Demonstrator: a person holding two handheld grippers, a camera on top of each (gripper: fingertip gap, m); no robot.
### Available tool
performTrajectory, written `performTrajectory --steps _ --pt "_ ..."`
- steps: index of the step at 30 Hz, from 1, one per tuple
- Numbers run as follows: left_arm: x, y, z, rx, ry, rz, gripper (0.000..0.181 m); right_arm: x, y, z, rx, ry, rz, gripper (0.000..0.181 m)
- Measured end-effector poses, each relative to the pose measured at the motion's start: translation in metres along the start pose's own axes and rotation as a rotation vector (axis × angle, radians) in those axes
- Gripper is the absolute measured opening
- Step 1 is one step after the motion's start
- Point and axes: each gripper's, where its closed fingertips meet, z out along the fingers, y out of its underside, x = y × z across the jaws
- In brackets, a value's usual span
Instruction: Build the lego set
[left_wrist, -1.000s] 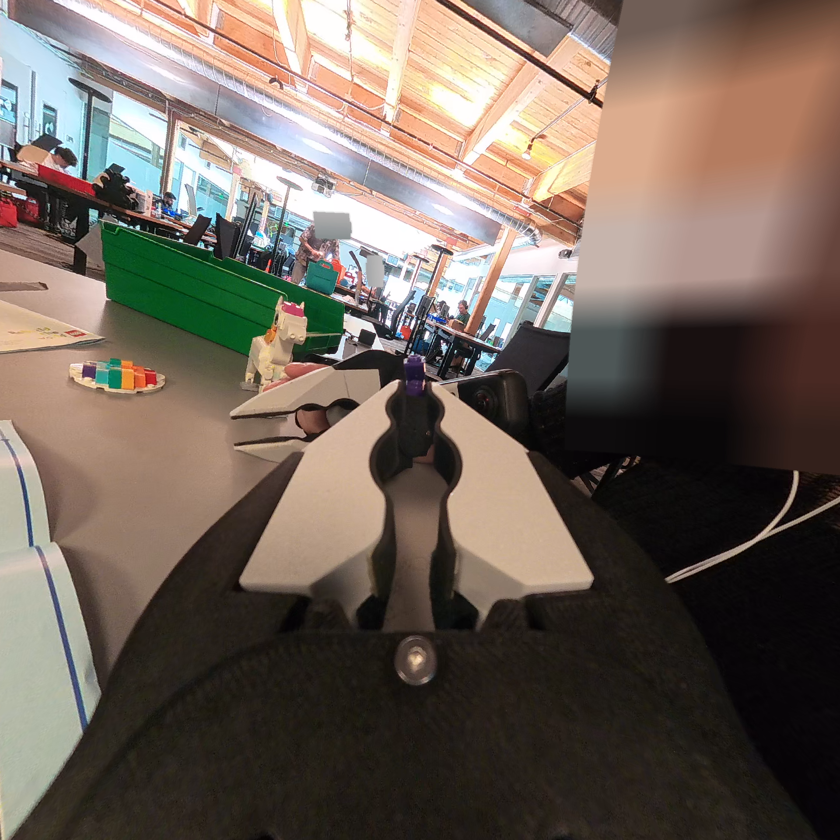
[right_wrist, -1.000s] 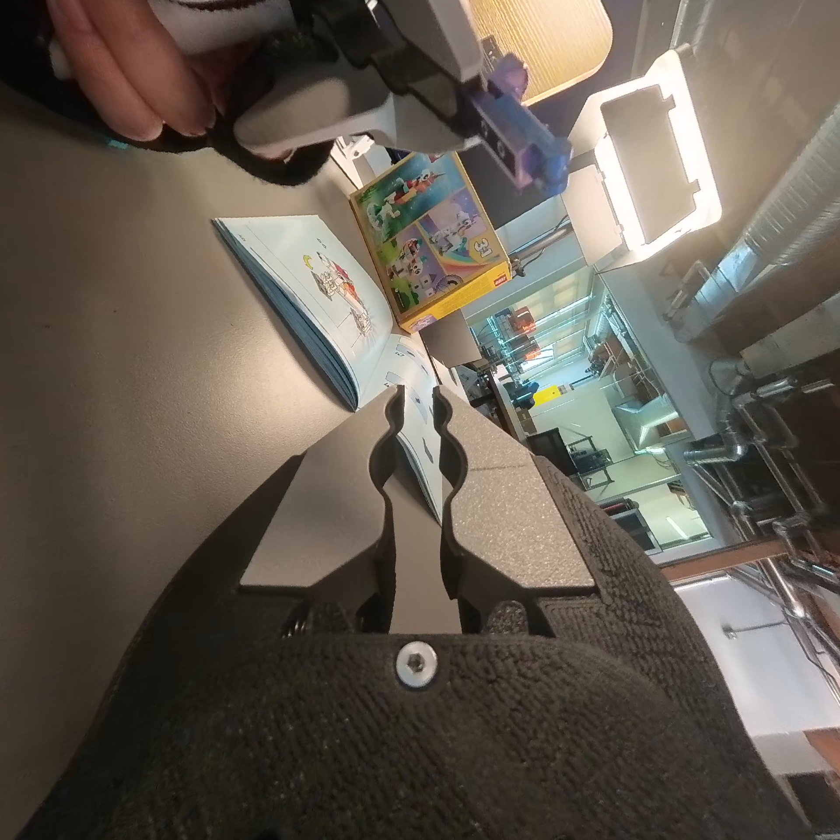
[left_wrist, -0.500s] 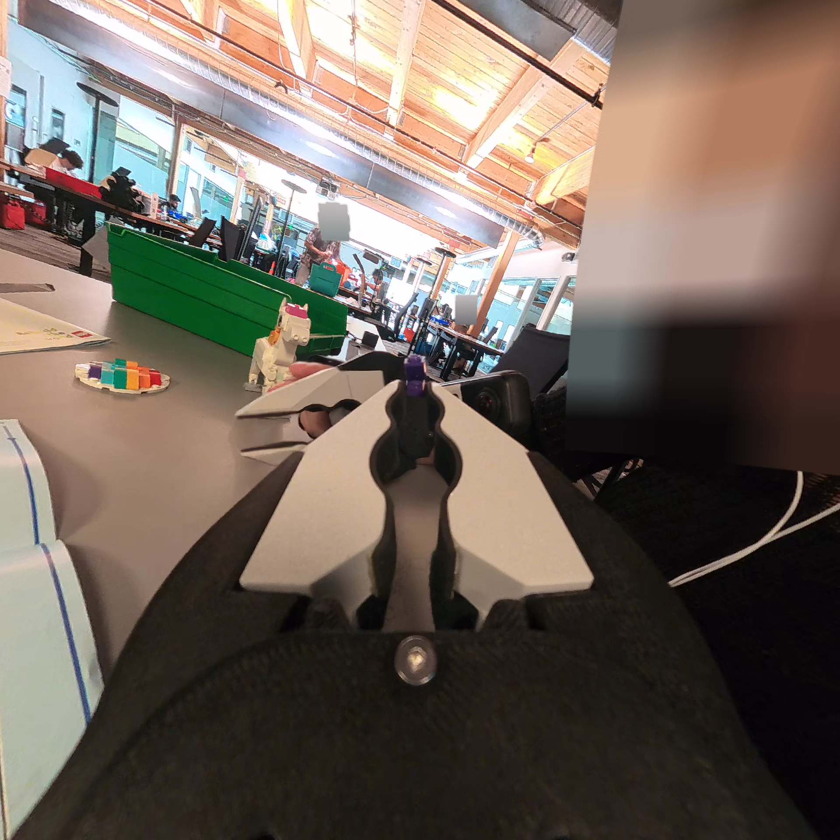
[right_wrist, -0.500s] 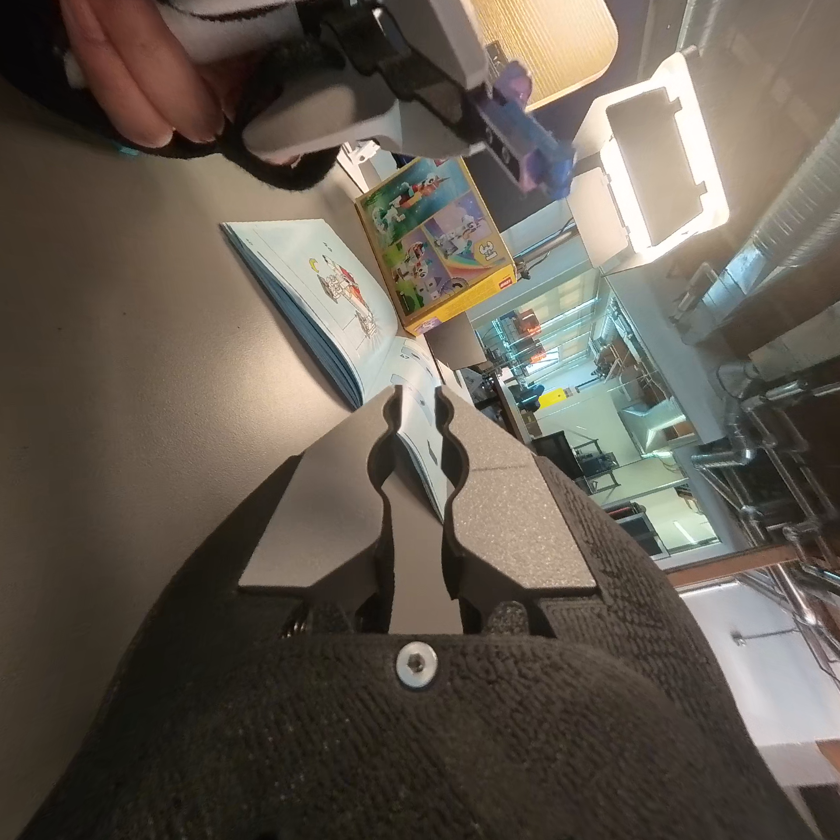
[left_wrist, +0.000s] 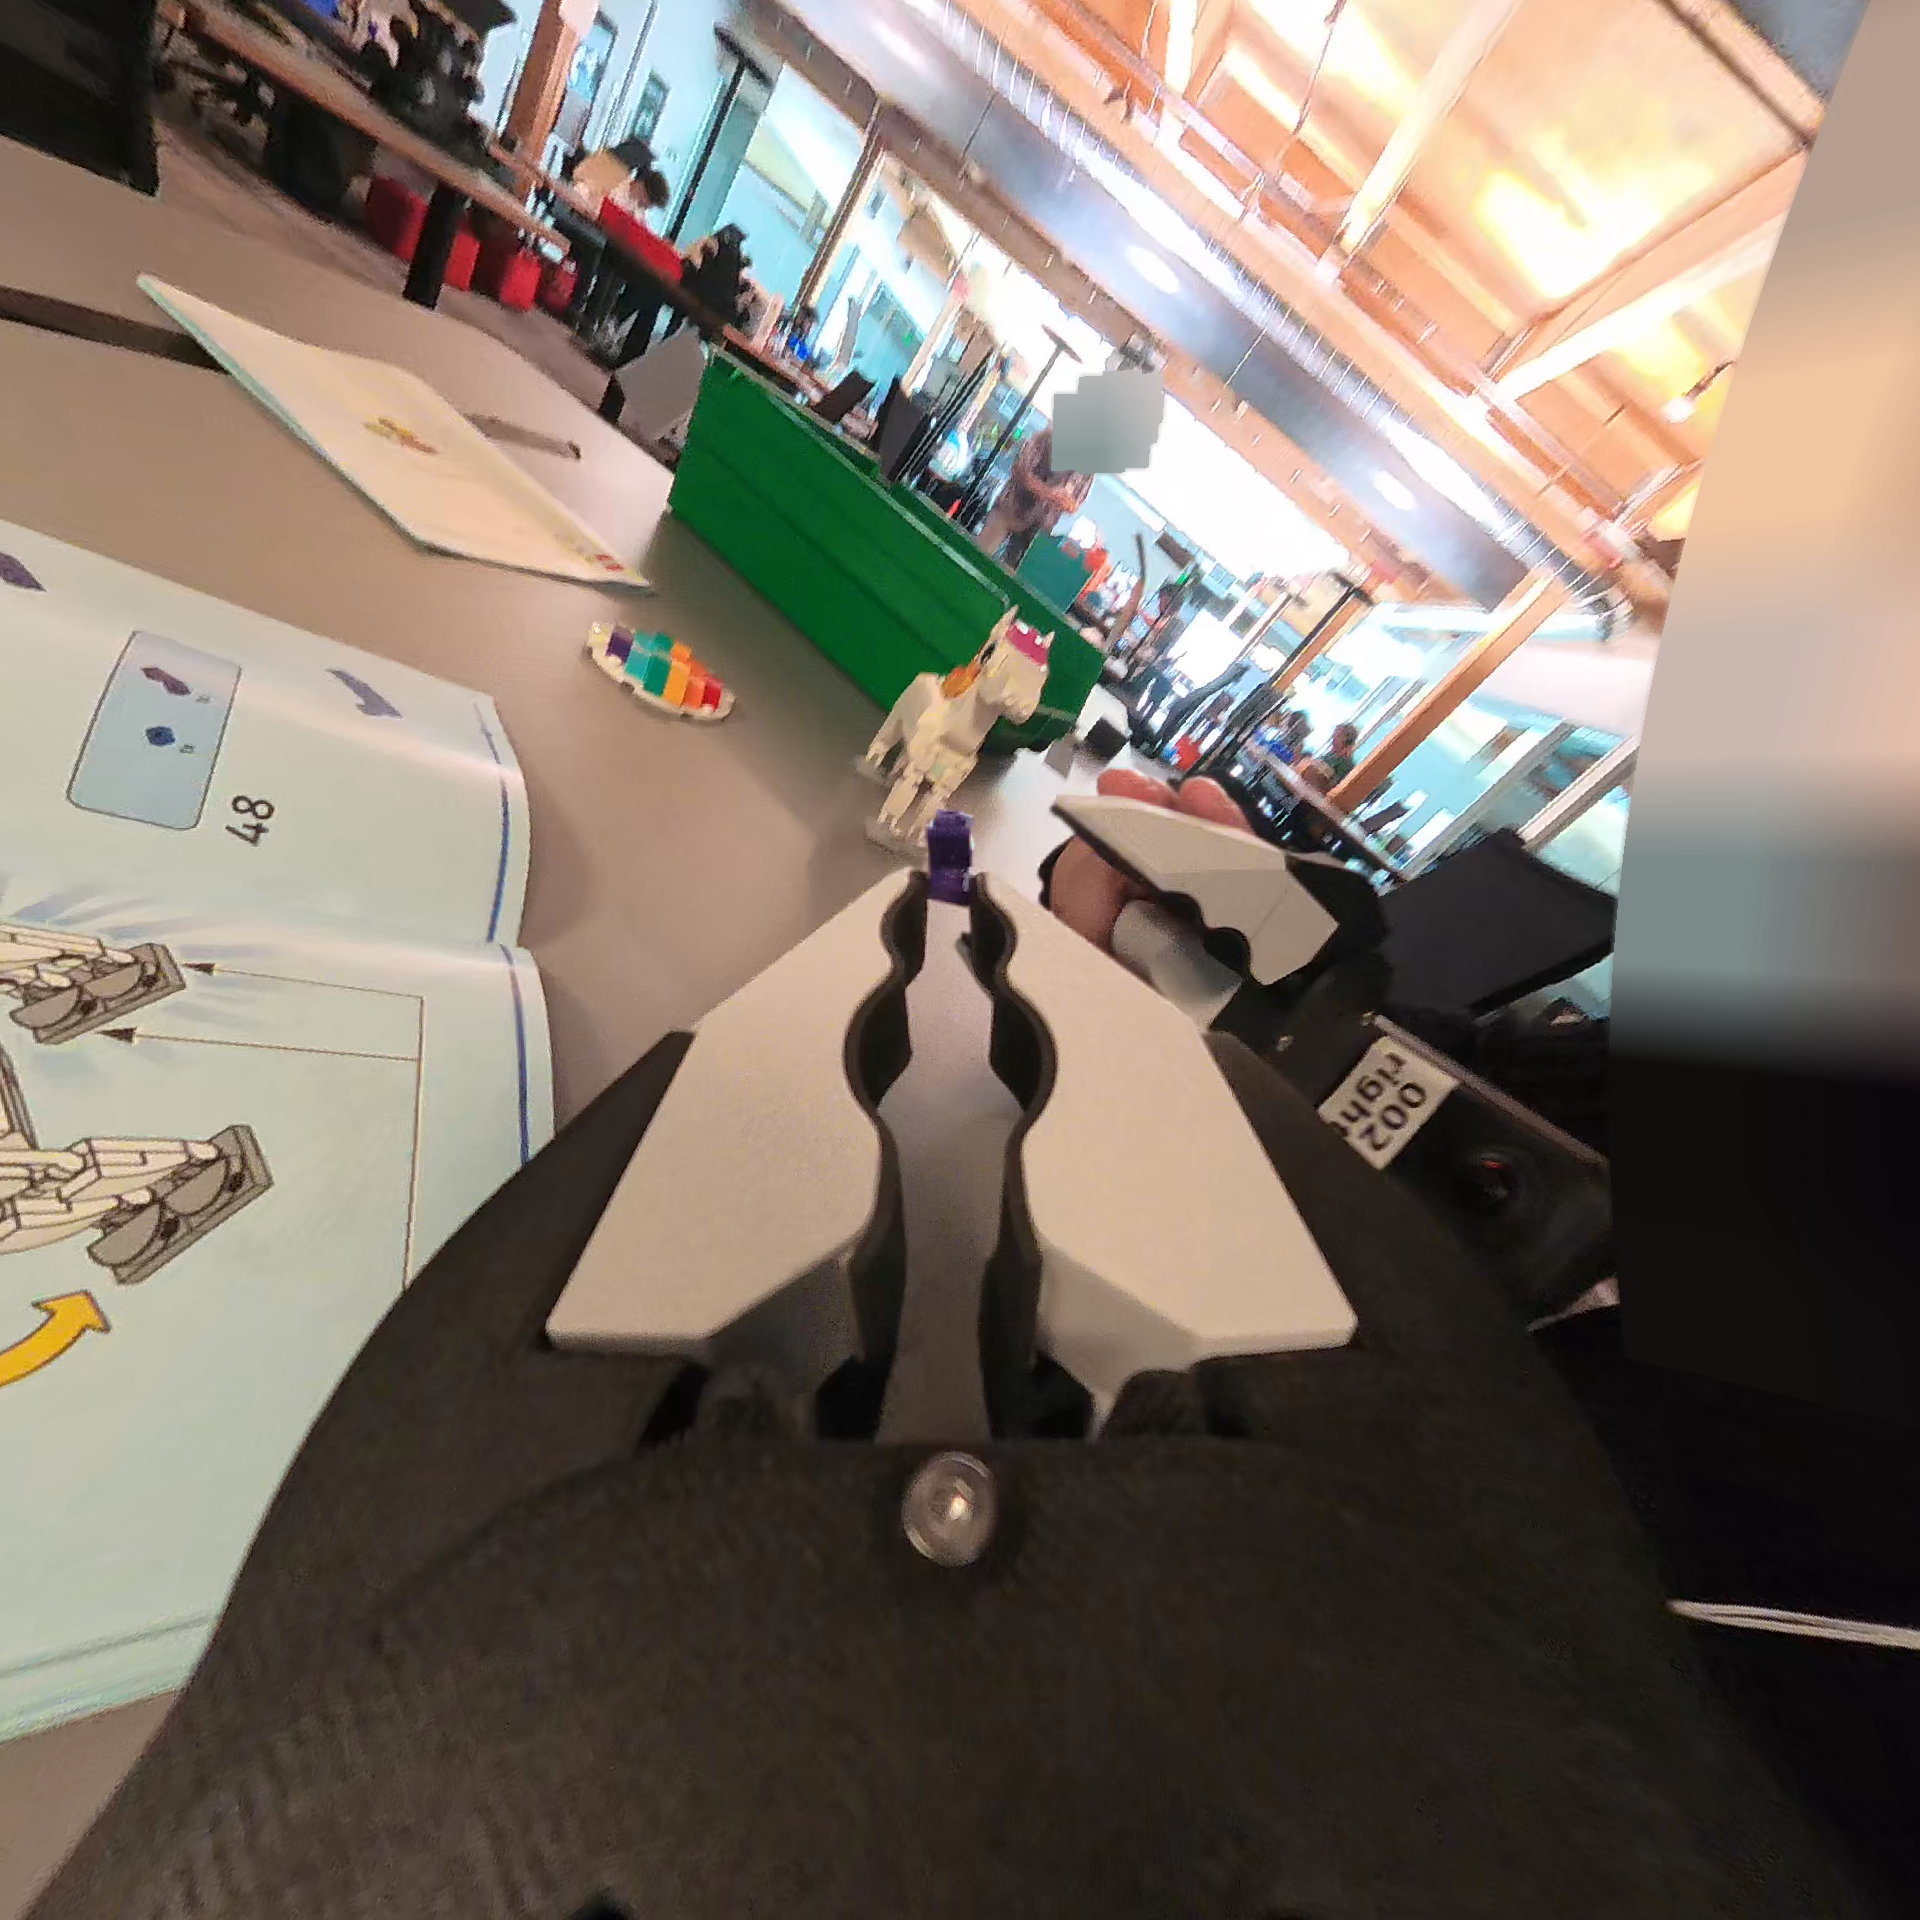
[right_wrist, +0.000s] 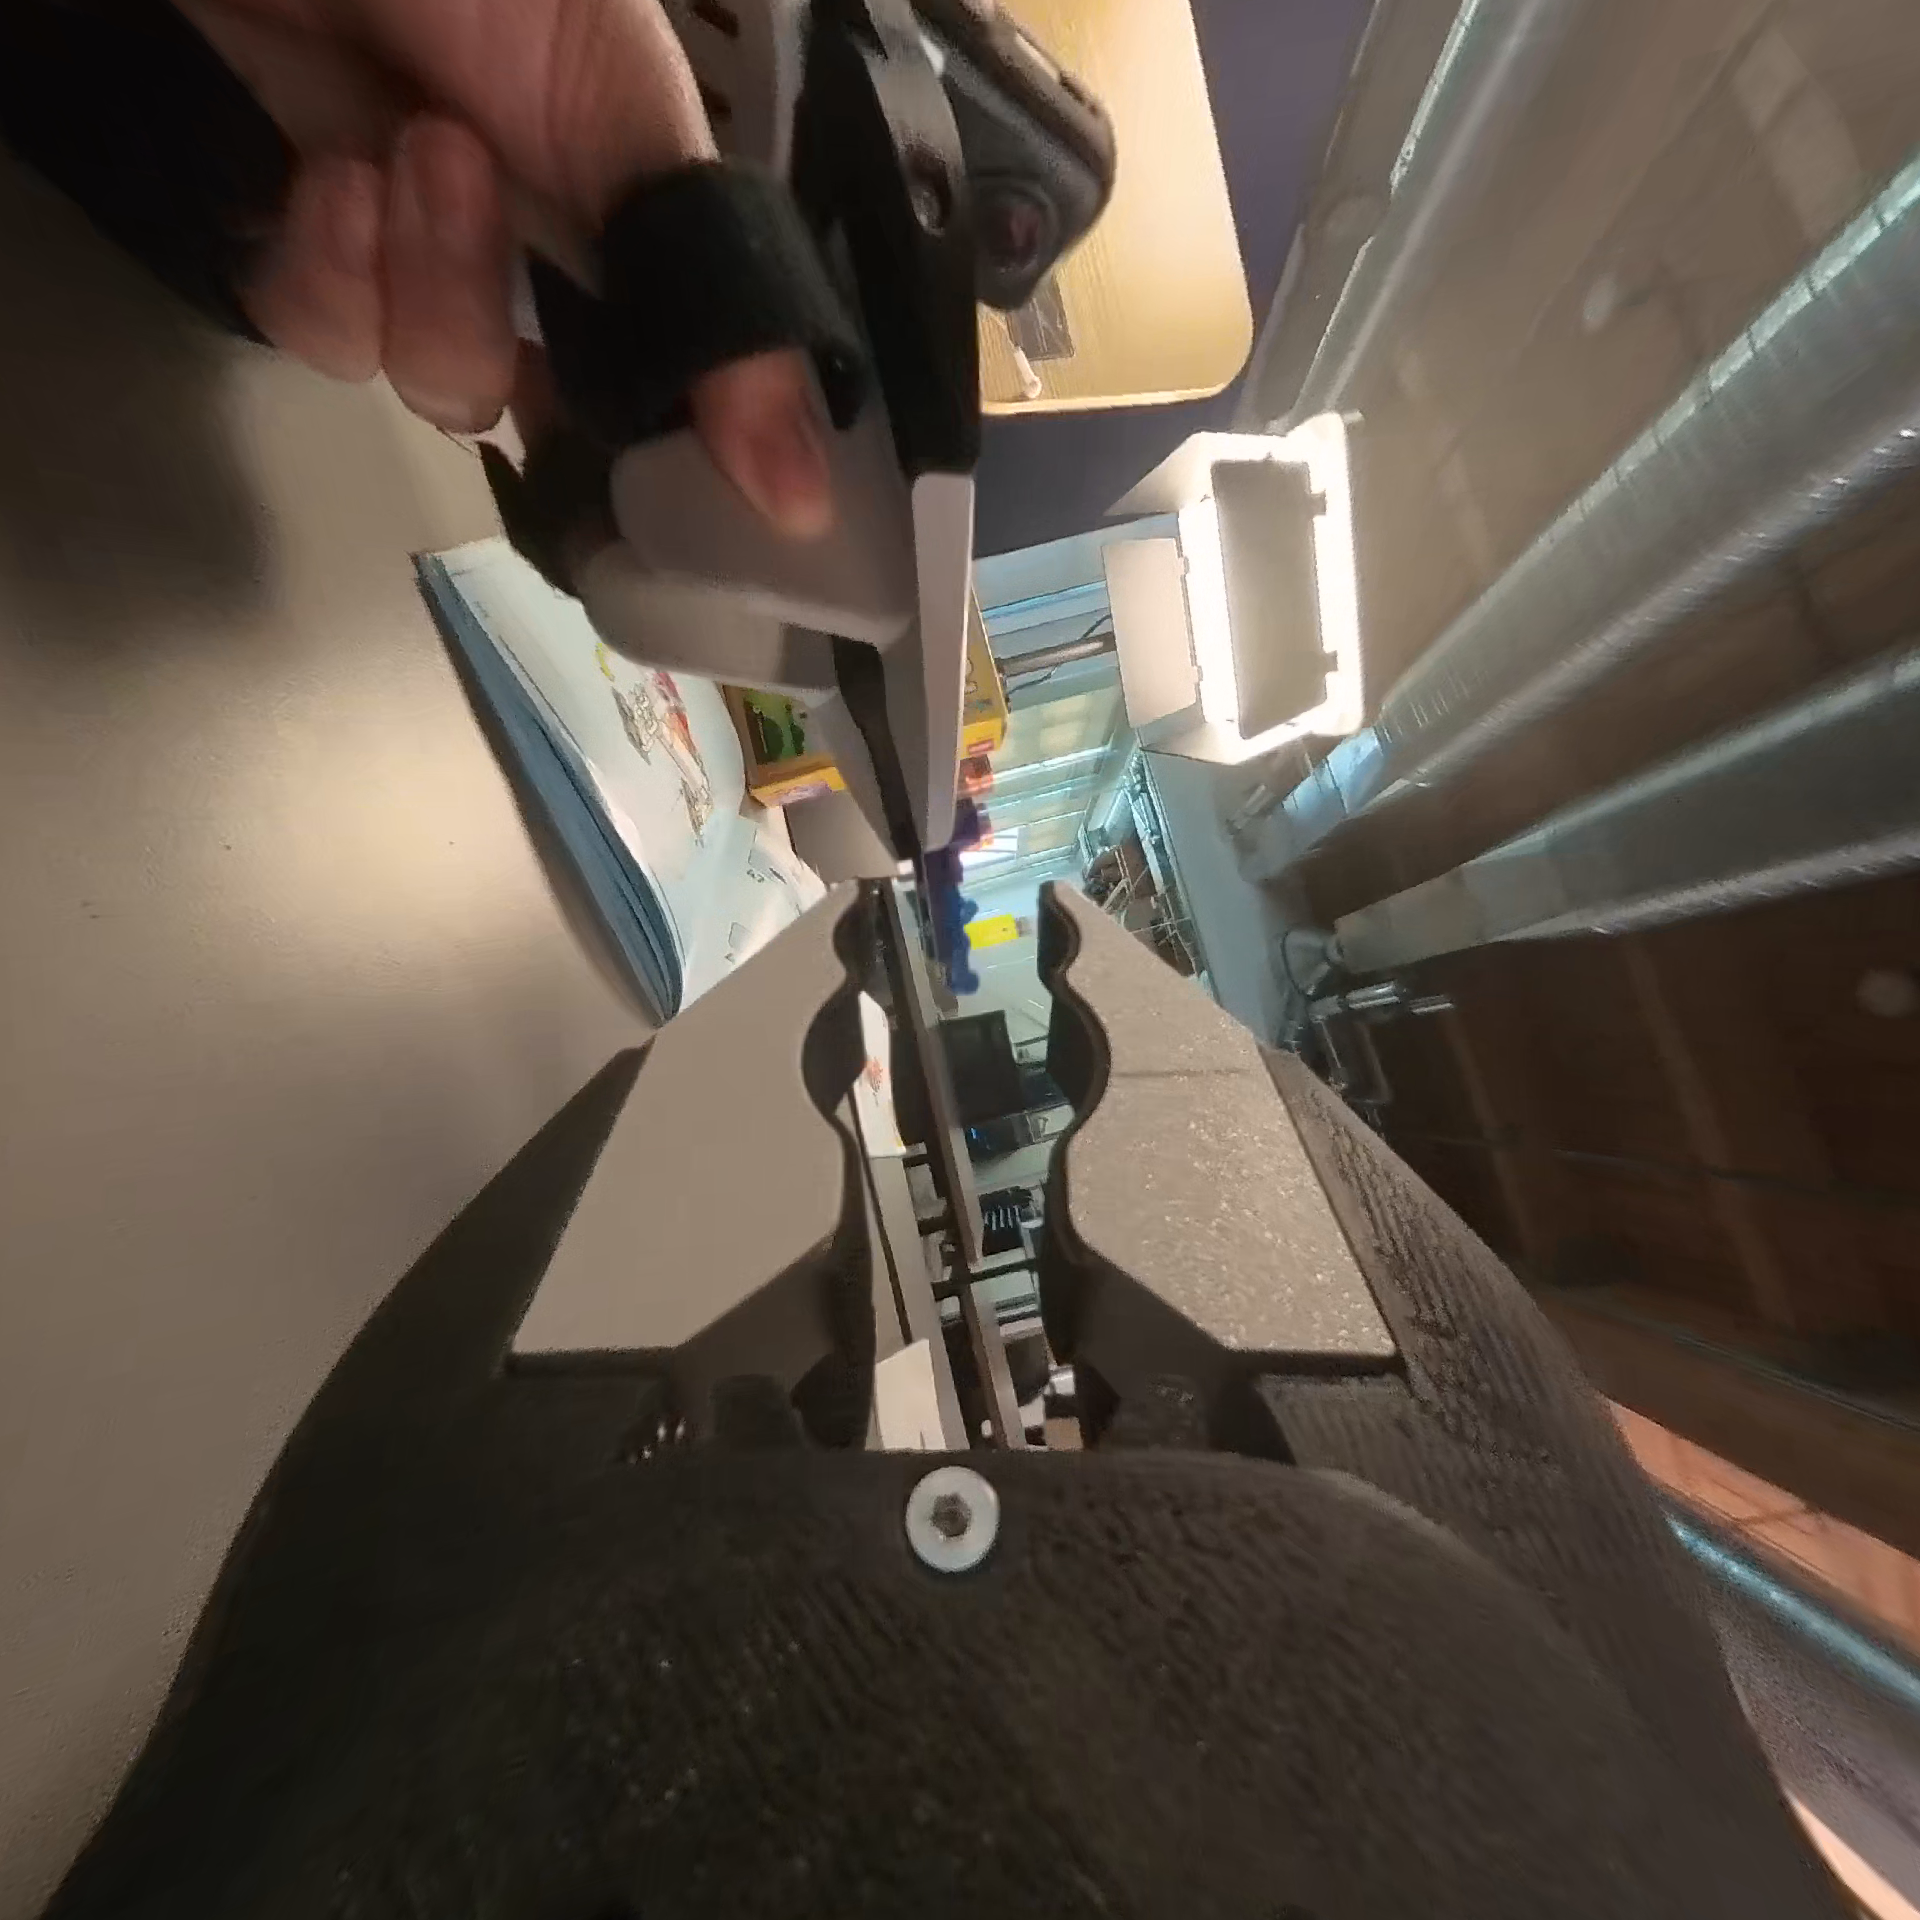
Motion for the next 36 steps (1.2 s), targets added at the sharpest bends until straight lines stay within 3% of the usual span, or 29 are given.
performTrajectory --steps 14,36 --pt "0.000 0.011 0.005 -0.073 -0.038 0.048 0.007 -0.011 0.005 0.004 -0.045 -0.051 0.009 0.006" --pt "0.002 0.011 0.004 -0.076 -0.006 0.017 0.007 -0.011 0.002 0.002 -0.020 -0.100 0.192 0.003"
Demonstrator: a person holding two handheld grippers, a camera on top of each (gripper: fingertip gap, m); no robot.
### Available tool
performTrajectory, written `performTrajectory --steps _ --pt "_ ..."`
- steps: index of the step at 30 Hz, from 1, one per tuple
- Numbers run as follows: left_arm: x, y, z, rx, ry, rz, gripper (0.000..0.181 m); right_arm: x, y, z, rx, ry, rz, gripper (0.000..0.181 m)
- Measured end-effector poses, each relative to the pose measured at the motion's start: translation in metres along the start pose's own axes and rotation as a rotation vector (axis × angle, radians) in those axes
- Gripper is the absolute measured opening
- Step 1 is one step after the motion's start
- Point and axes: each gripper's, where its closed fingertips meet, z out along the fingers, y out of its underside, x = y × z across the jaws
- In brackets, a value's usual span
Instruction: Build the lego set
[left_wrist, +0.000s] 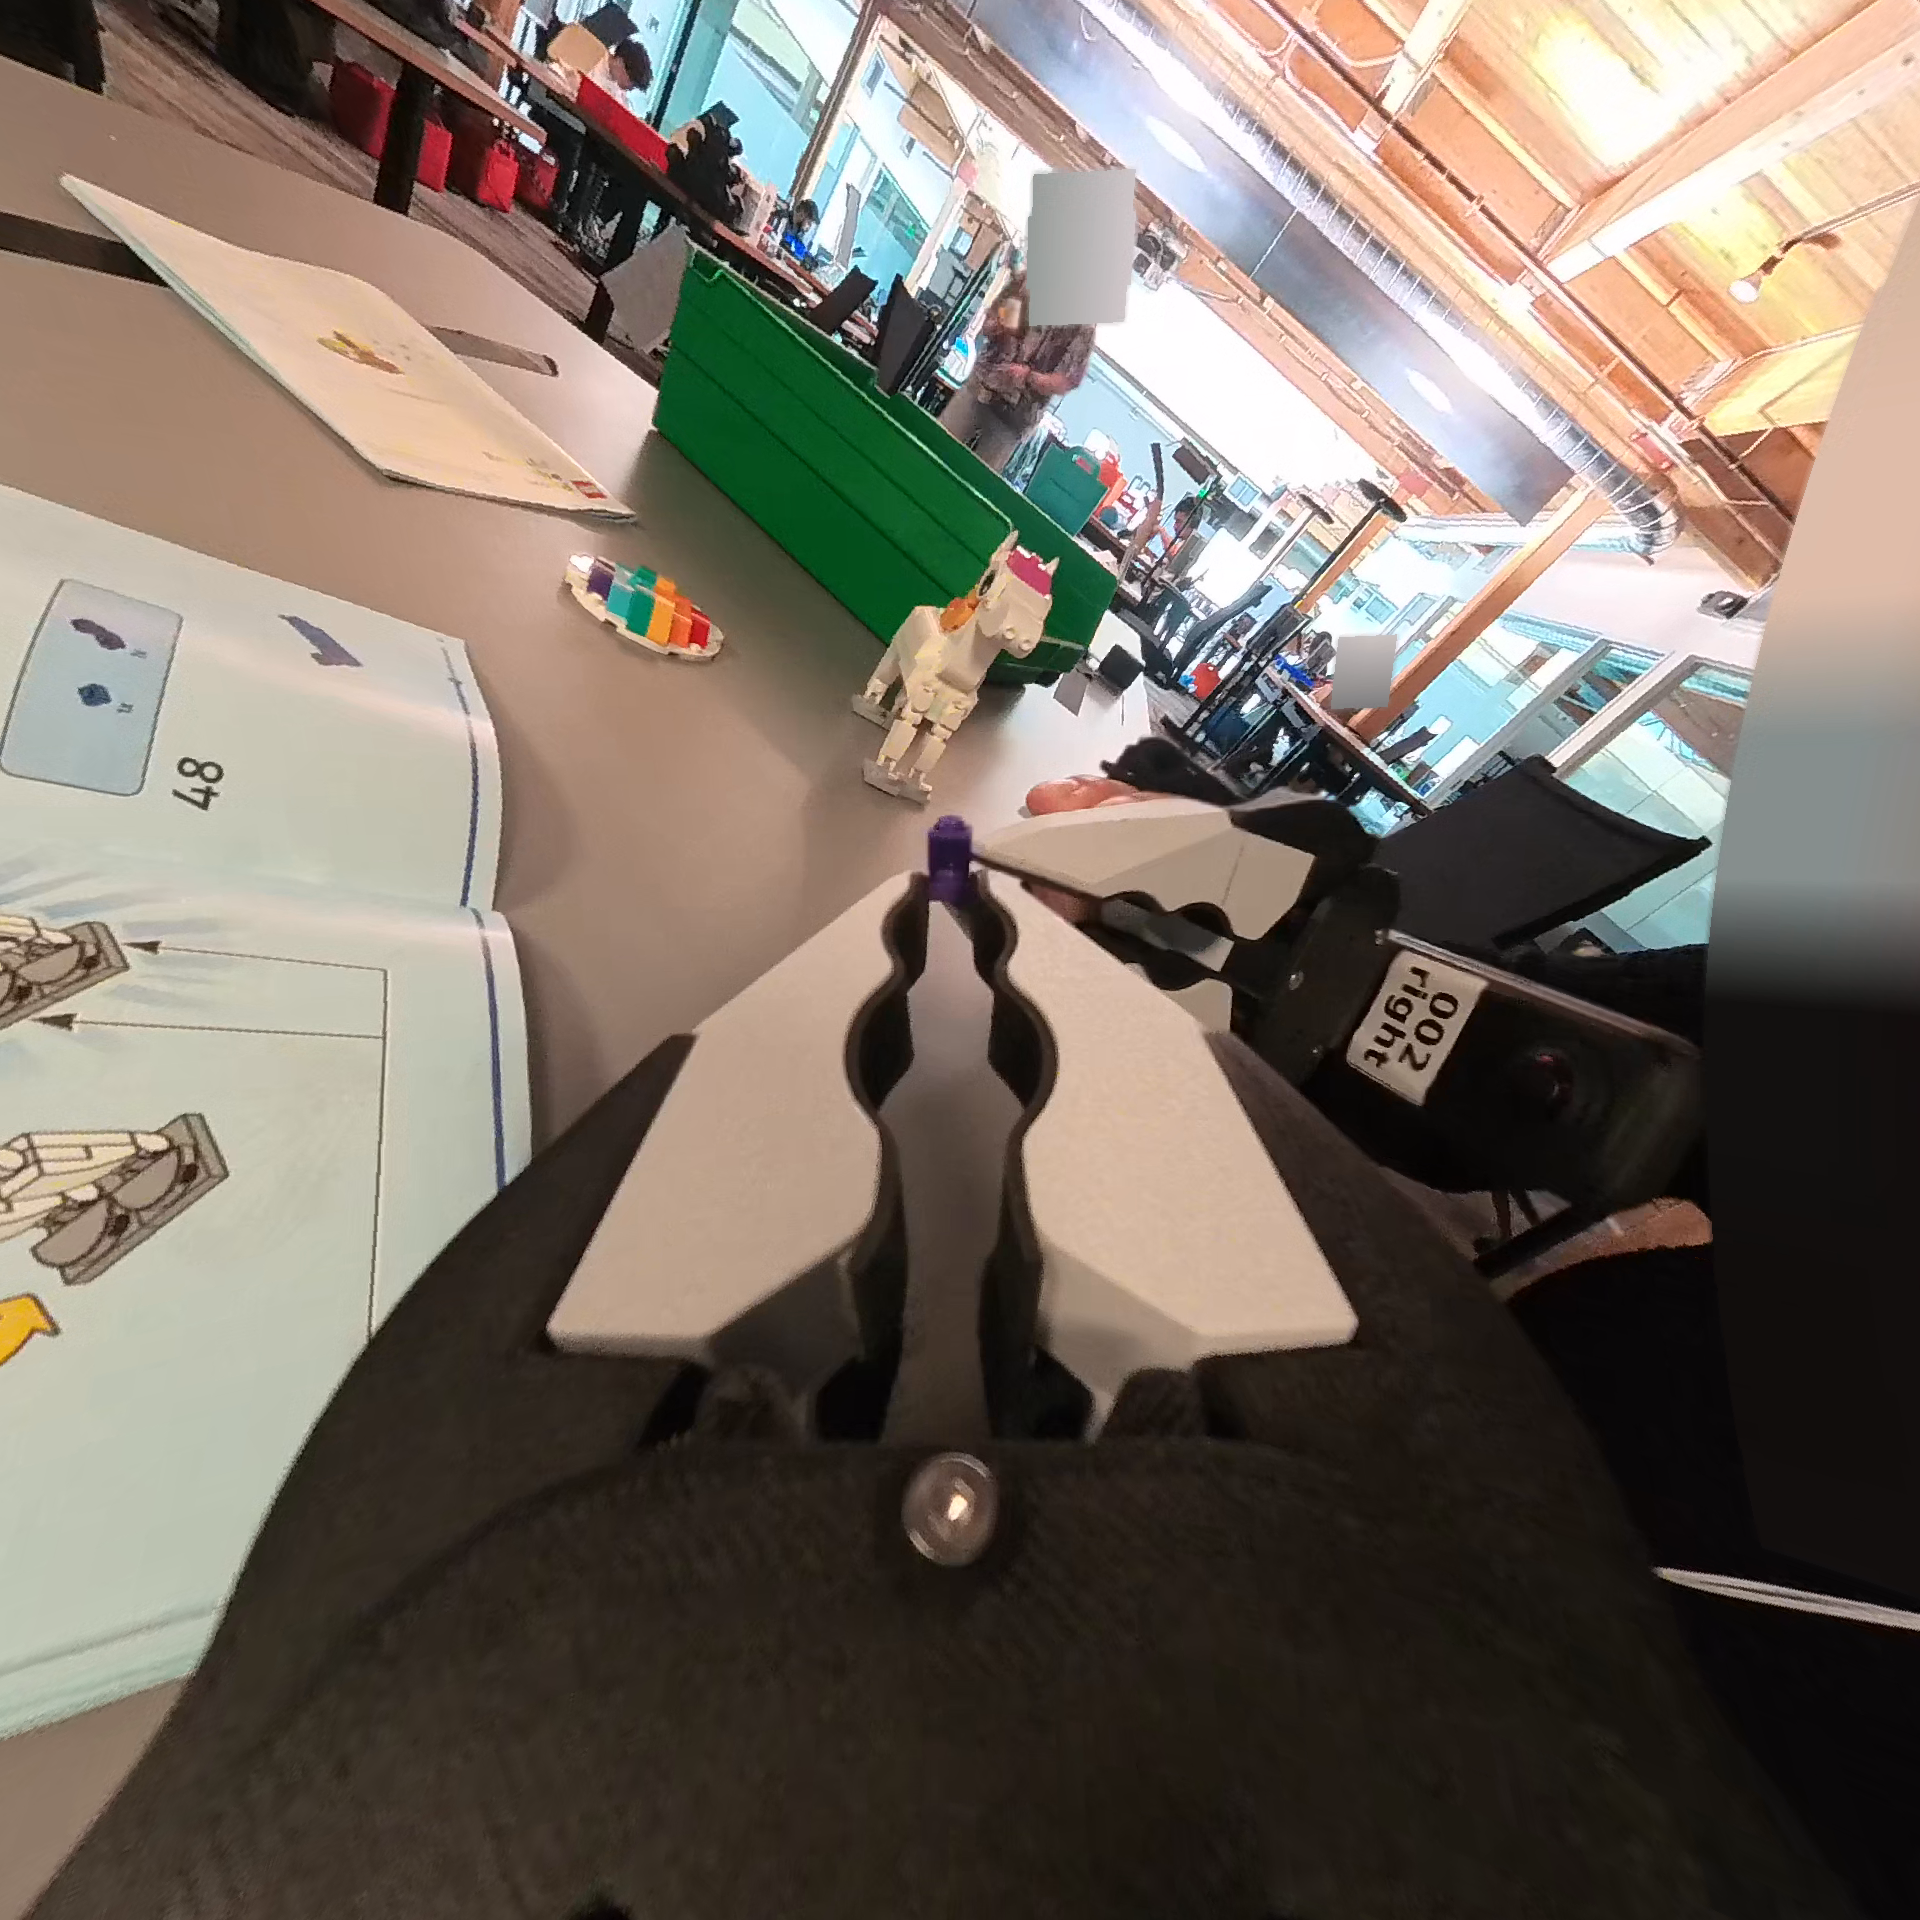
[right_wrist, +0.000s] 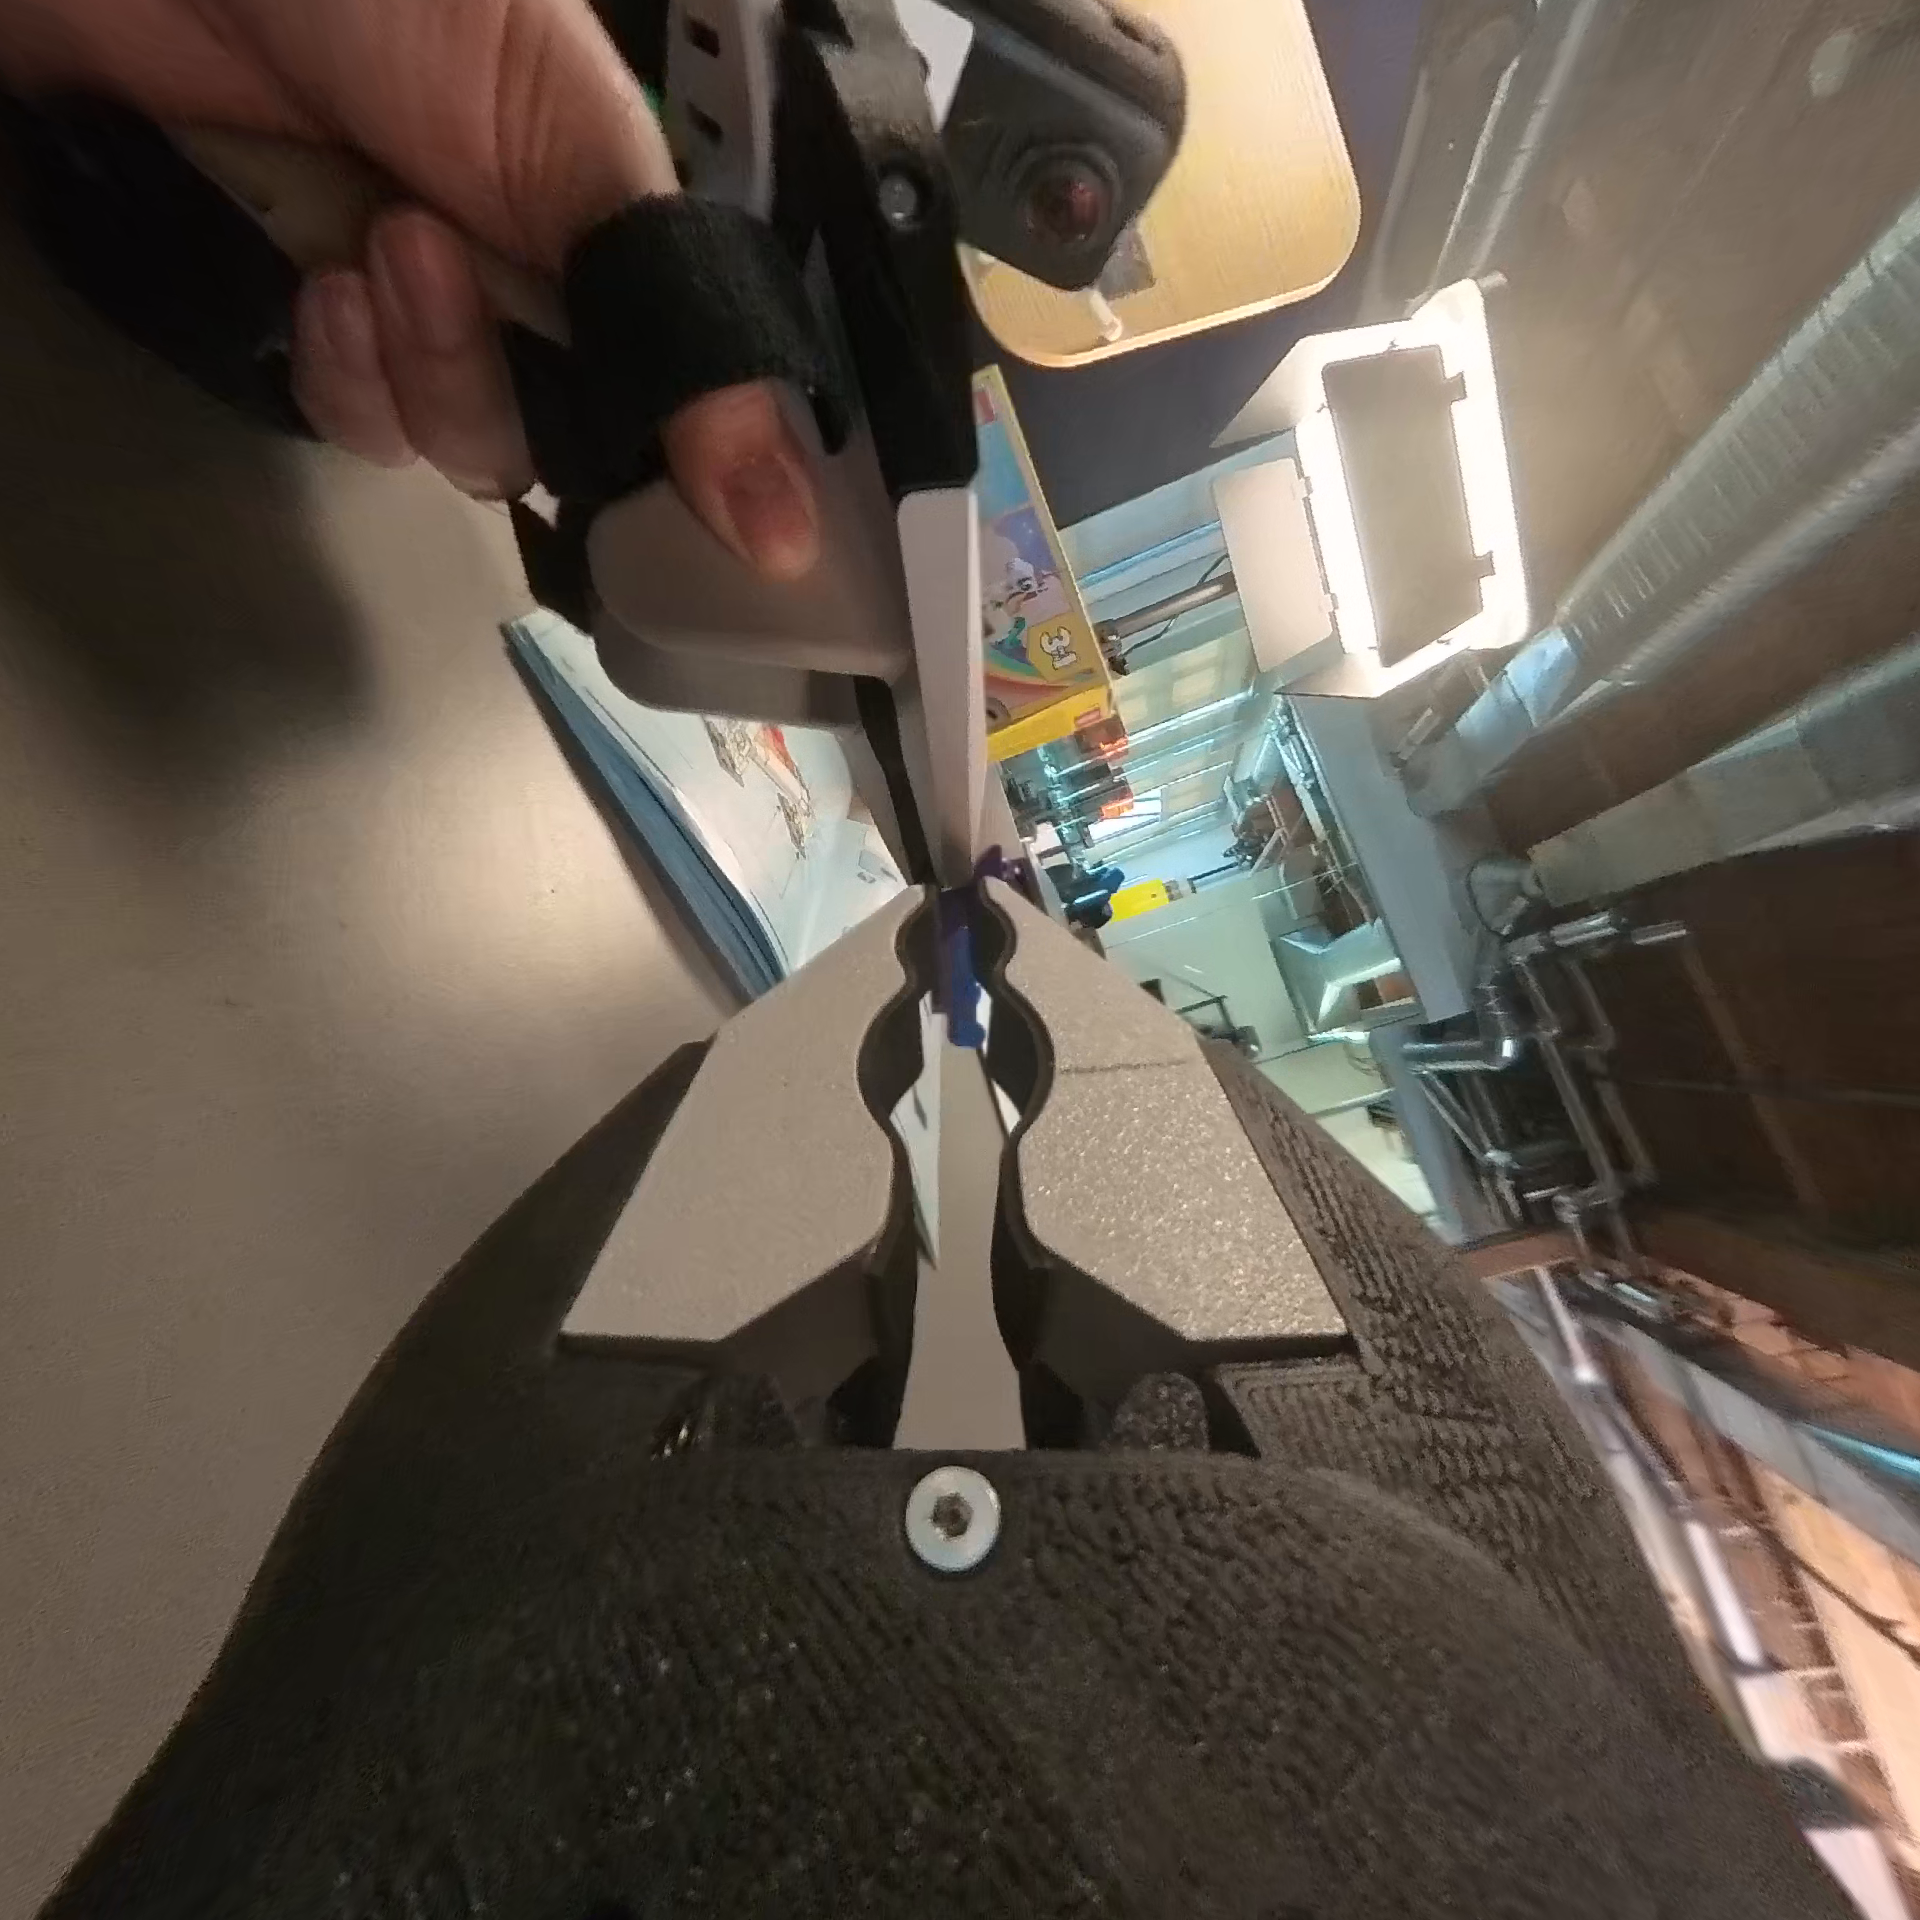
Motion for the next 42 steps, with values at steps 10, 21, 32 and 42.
performTrajectory --steps 10,21,32,42 --pt "0.001 0.000 0.000 -0.002 -0.002 0.007 0.007 0.001 0.005 -0.001 0.014 0.005 0.036 0.017" --pt "0.001 0.005 0.002 -0.034 -0.017 0.022 0.007 -0.001 0.006 -0.001 -0.018 -0.030 -0.015 0.005" --pt "0.023 0.015 0.006 -0.110 0.105 0.123 0.007 -0.009 0.008 -0.033 0.097 -0.472 0.673 0.039" --pt "0.053 0.039 0.009 -0.224 0.231 0.335 0.007 -0.017 -0.015 -0.064 0.214 -0.866 1.067 0.031"
